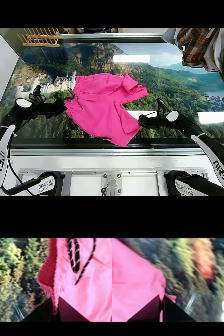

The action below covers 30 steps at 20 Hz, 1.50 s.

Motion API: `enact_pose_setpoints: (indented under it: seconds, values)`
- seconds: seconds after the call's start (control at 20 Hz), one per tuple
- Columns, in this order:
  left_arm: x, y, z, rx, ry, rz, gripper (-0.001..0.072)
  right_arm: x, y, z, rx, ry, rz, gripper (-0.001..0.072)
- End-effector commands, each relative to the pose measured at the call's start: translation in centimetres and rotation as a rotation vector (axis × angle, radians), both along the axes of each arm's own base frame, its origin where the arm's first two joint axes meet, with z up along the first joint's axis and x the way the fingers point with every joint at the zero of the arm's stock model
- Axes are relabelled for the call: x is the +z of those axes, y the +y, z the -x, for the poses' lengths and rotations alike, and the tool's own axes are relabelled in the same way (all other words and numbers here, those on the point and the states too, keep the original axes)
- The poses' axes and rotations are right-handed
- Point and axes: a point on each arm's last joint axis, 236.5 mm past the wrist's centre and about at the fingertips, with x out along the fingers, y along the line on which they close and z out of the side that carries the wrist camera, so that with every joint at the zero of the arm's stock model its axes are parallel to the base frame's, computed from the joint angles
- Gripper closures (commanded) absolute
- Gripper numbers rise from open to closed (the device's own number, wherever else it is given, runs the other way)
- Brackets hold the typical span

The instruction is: Fold the clothes and pants, and hang the long-sleeved shirts on hangers.

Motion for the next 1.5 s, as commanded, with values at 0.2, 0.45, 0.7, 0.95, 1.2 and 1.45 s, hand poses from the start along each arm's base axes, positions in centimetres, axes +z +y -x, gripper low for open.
enact_pose_setpoints:
  seconds: [0.2,0.45,0.7,0.95,1.2,1.45]
  values:
    - [9.5,-2.4,3.5,-0.119,-0.161,-0.006,0.0691,15.8,-1.3,0.5,0.226,-0.215,0.064,0.0709]
    - [9.5,-5.5,6.0,-0.261,-0.158,-0.101,0.0692,17.9,-6.6,3.5,0.078,-0.123,0.253,0.0710]
    - [3.3,-8.2,7.0,-0.231,-0.074,-0.134,0.0691,13.3,-7.9,-3.8,-0.073,-0.138,0.282,0.0709]
    - [-1.7,-10.7,8.1,-0.275,0.038,-0.126,0.0691,9.8,-7.8,-13.5,-0.173,-0.260,0.245,0.0056]
    - [-1.7,-9.2,7.8,-0.233,0.051,-0.125,0.0691,12.2,-12.2,-10.3,-0.052,-0.220,0.336,0.0064]
    - [1.1,-6.9,6.5,-0.153,-0.032,-0.124,0.0691,5.5,-14.7,3.1,-0.133,0.112,0.261,0.0063]
